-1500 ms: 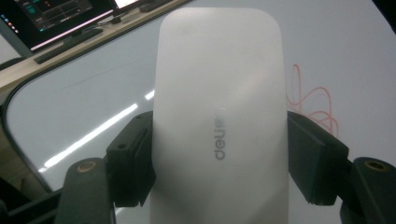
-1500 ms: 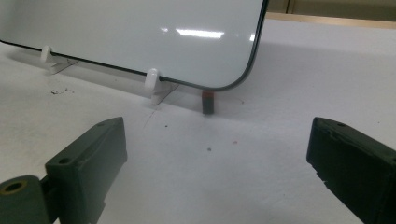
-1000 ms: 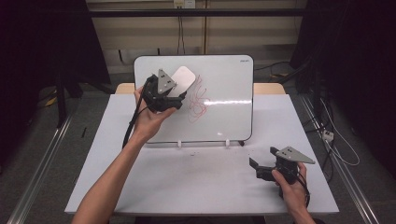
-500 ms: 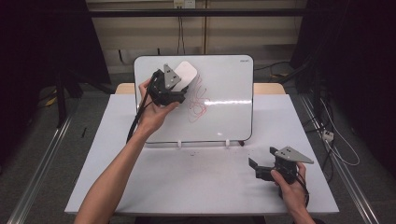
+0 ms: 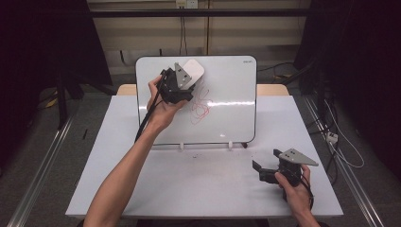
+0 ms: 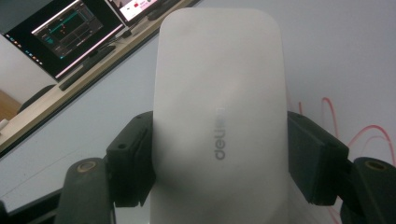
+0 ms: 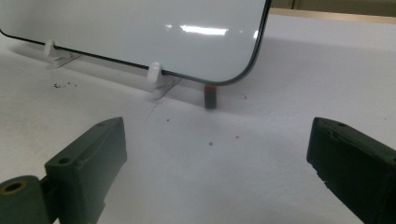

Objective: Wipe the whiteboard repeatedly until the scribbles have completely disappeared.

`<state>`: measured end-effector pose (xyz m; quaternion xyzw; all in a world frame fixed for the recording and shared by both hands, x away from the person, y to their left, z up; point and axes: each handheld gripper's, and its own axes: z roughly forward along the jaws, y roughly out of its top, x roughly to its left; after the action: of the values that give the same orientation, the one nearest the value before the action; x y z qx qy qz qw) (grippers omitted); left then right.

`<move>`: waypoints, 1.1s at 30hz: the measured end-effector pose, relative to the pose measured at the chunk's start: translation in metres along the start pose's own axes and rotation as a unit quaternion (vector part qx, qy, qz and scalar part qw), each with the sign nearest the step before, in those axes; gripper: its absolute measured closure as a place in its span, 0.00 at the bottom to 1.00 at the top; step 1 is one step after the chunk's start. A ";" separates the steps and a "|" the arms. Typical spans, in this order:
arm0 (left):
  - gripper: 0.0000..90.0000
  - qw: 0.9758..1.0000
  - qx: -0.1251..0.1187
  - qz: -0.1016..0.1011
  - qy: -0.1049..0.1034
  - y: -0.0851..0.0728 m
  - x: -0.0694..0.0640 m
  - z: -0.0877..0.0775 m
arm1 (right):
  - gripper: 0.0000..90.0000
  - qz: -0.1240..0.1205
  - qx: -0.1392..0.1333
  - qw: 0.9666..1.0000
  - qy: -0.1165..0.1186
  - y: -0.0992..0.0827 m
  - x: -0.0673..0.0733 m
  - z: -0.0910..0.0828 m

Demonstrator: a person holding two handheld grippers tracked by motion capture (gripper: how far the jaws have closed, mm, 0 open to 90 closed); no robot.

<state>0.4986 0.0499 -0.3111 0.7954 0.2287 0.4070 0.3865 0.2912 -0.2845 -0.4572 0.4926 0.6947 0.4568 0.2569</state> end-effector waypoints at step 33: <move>0.35 0.999 0.009 0.019 0.038 -0.004 -0.012 0.007 | 0.05 -0.005 0.002 1.000 0.004 0.000 0.003 0.001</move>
<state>0.4974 0.0410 -0.3232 0.7873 0.2315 0.4422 0.3620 0.2911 -0.2814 -0.4569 0.4878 0.6991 0.4563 0.2552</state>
